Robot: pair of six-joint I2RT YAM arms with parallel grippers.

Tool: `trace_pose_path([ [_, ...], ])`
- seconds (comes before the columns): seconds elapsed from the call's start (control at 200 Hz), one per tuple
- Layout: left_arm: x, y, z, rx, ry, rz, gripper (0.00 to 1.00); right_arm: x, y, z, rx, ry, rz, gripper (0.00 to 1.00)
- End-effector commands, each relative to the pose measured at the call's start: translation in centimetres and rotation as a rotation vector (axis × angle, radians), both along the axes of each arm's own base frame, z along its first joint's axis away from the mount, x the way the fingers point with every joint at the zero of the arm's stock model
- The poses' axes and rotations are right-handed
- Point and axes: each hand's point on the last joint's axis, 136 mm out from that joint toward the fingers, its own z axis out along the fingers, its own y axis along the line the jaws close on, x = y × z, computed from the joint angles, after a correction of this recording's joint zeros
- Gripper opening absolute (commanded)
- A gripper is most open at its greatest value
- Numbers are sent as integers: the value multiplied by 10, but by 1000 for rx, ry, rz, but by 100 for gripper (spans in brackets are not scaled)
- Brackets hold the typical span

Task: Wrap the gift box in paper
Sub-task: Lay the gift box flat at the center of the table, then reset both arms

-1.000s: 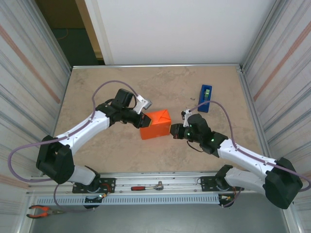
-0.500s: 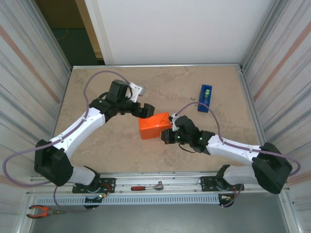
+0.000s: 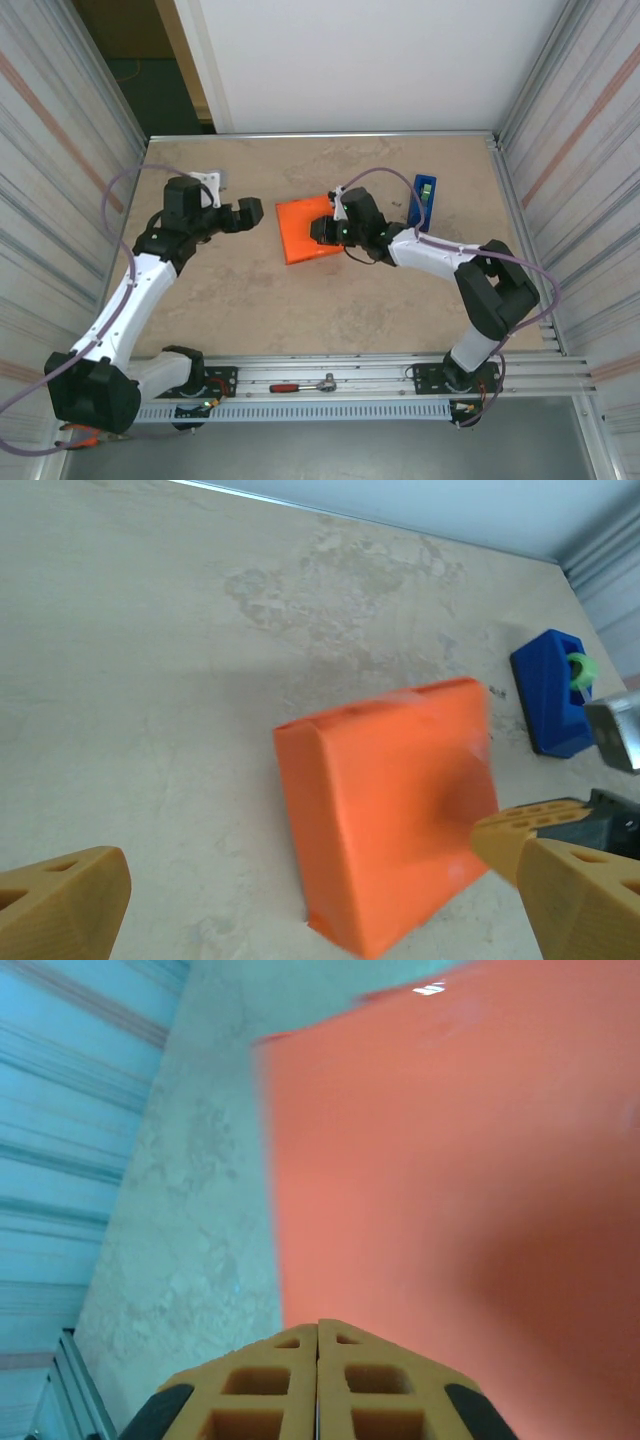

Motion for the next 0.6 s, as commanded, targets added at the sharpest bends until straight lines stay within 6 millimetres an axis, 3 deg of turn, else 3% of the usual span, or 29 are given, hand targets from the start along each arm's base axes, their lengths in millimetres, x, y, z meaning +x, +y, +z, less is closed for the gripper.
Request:
trace_pose_path([
  [0.0,0,19,0,34,-26,78,99,2,-5,22,11,-43,27,20],
  [0.06,4,31,-4,81,-45,131,99,7,-28,24,-22,-47,-31,48],
  [0.12,11,45,-9,152,-102,187,99,16,-66,26,-86,-42,-136,71],
  [0.145,15,53,-11,192,-140,215,99,21,-85,25,-126,-44,-189,83],
  [0.165,18,59,-10,218,-172,238,99,25,-100,27,-159,-54,-232,99],
  [0.311,33,96,-29,439,-332,341,99,44,-221,21,-392,-82,-533,98],
  [0.391,40,112,-52,480,-312,357,99,48,-288,13,-511,-131,-702,98],
  [0.481,54,121,-84,515,-286,369,99,46,-343,-2,-639,-159,-789,98],
  [0.586,51,113,-135,546,-187,303,99,45,-388,-27,-730,-194,-886,98],
  [0.591,54,114,-131,542,-217,313,99,45,-389,-29,-729,-197,-889,98],
])
